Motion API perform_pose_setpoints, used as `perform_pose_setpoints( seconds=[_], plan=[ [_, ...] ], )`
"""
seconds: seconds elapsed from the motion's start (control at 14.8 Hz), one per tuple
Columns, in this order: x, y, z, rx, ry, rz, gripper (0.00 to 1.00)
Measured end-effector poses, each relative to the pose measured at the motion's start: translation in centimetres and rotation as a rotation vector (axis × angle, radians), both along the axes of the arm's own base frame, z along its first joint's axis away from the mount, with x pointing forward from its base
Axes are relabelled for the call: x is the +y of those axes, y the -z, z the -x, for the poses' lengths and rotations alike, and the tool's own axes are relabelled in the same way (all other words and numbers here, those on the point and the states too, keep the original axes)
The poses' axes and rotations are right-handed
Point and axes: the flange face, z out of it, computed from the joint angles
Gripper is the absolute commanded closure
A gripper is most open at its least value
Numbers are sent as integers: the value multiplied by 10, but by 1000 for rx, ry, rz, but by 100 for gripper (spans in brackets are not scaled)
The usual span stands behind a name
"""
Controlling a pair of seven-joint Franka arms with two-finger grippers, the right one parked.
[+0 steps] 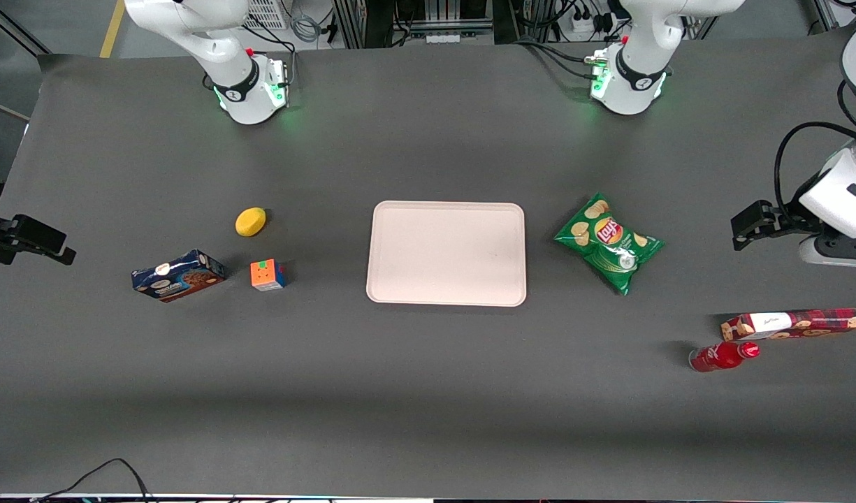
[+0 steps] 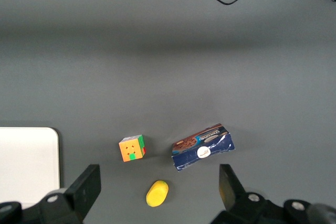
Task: Place red cookie box on tray
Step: 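Move the left gripper over the red plaid cookie box, fingers open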
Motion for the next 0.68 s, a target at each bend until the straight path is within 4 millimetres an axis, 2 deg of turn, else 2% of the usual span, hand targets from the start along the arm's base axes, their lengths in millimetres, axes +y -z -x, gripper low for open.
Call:
perform_pose_setpoints(
  seconds=[0.34,0.47,0.54,0.68],
  plan=[
    [1,1,0,3,3,-2,0],
    [1,7,-1,20,90,-15,0],
    [5,15,-2,35,162,-24,0],
    [33,33,-4,74,265,-38,0]
  ],
)
